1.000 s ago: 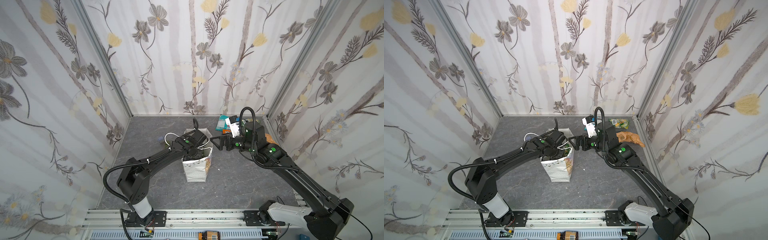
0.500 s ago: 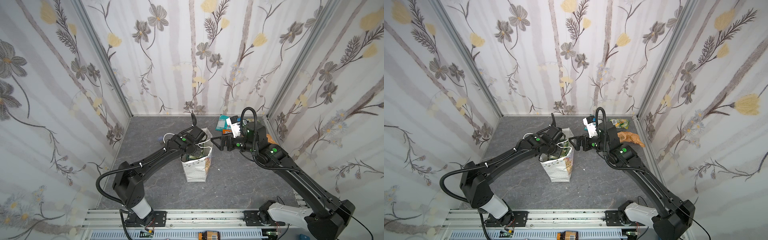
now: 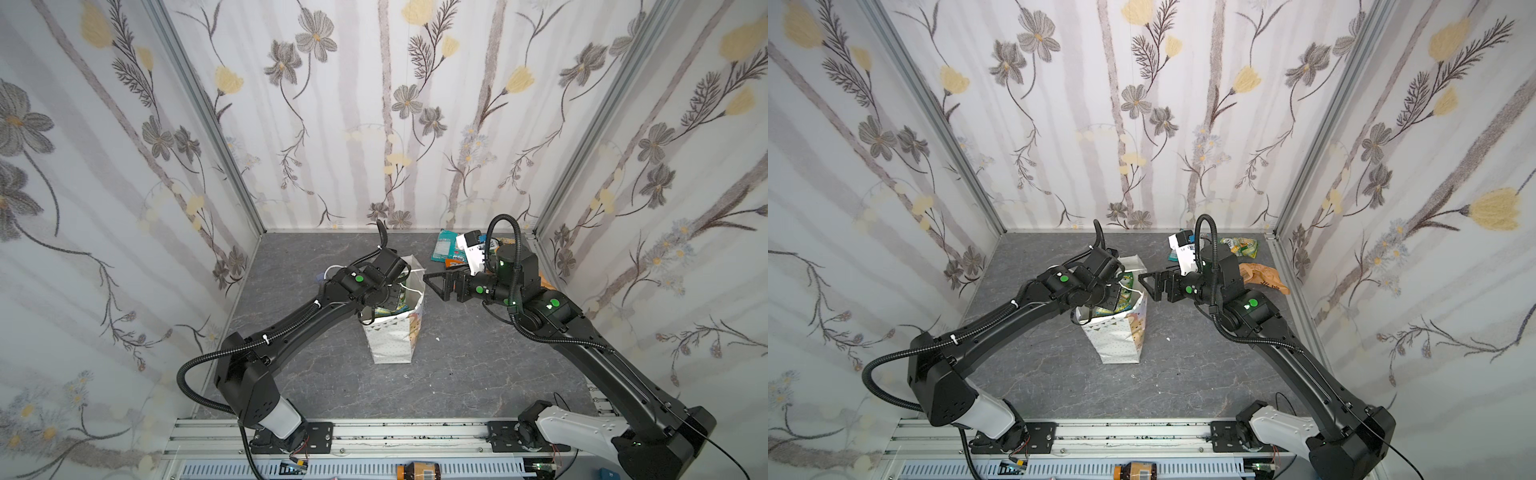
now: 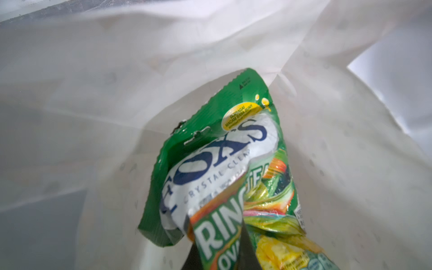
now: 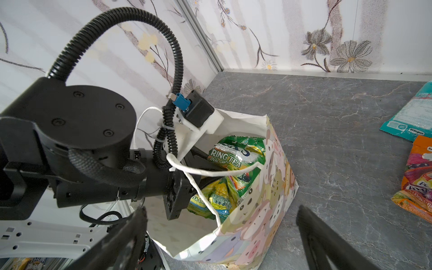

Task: Take the snacks out of the paper bag
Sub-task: 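Lift the green Spring Tea pack out of the bag while right gripper approaches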

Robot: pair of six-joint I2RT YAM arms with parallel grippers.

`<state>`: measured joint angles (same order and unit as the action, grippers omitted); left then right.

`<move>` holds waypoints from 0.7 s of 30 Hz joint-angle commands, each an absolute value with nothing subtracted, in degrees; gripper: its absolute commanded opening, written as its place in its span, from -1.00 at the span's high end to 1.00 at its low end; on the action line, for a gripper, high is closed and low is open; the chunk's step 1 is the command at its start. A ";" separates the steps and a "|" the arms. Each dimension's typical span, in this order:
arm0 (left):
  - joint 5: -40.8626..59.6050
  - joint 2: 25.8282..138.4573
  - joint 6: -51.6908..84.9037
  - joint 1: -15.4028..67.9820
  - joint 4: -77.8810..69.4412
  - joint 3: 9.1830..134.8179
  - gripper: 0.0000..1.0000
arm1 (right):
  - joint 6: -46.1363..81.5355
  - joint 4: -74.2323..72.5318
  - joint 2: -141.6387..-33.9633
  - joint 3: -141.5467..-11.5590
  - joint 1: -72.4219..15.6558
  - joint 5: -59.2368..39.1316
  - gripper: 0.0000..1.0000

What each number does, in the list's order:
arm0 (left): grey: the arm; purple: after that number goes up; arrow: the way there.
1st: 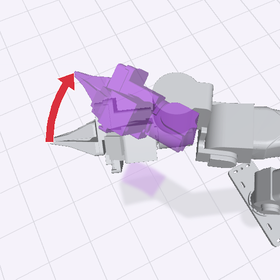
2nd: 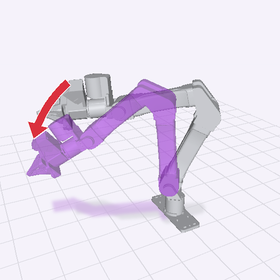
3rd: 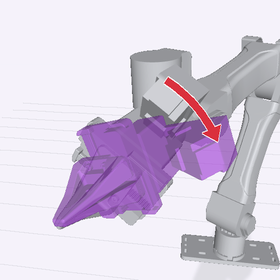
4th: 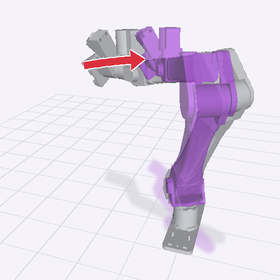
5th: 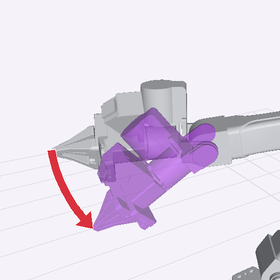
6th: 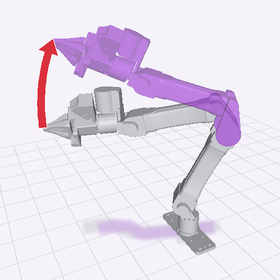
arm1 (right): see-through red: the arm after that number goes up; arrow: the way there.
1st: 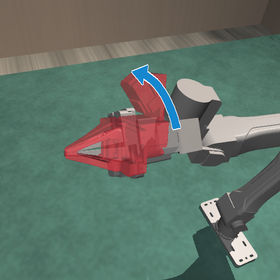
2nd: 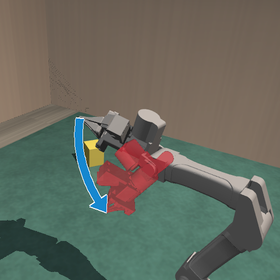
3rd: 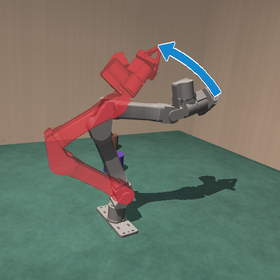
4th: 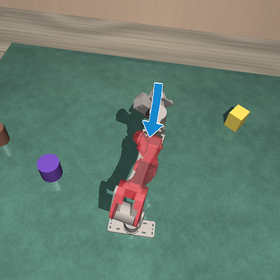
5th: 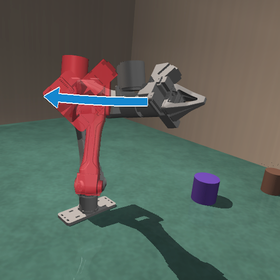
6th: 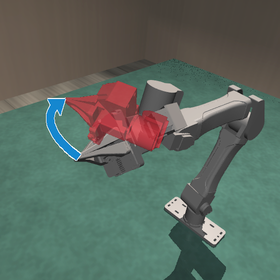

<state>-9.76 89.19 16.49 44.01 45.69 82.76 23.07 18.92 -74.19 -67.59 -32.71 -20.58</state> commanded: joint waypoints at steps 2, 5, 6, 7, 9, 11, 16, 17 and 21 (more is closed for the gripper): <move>-10.81 88.23 16.52 44.03 45.24 85.23 1.00 | 23.44 16.36 -73.83 -67.59 -32.74 -20.22 -0.99; -10.98 87.96 16.35 44.07 45.62 86.08 1.00 | 23.47 16.39 -73.77 -67.59 -32.68 -20.21 -0.99; -11.07 87.86 16.35 43.99 45.79 86.43 1.00 | 23.47 16.35 -73.68 -67.54 -32.63 -20.21 -0.99; -11.15 87.66 16.35 44.03 45.93 86.72 1.00 | 23.47 16.35 -73.65 -67.51 -32.68 -20.22 -0.99; -11.23 87.24 16.26 44.06 46.07 87.14 1.00 | 23.47 16.25 -73.61 -67.58 -32.61 -20.13 -0.99; -11.27 86.85 16.18 44.03 46.23 87.53 1.00 | 23.43 16.22 -73.56 -67.58 -32.59 -20.13 -0.99; -11.45 85.56 16.17 44.01 46.97 89.00 1.00 | 23.47 16.09 -73.35 -67.67 -32.49 -20.13 -0.99; -11.59 85.33 16.09 44.03 47.09 89.34 1.00 | 23.47 16.00 -73.22 -67.65 -32.47 -20.07 -0.99; -12.43 84.06 15.74 44.00 48.03 90.67 1.00 | 23.64 15.72 -72.73 -67.76 -32.35 -19.78 -0.99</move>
<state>-10.55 85.06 16.25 43.99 48.23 89.56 23.51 17.93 -73.08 -67.59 -32.47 -20.38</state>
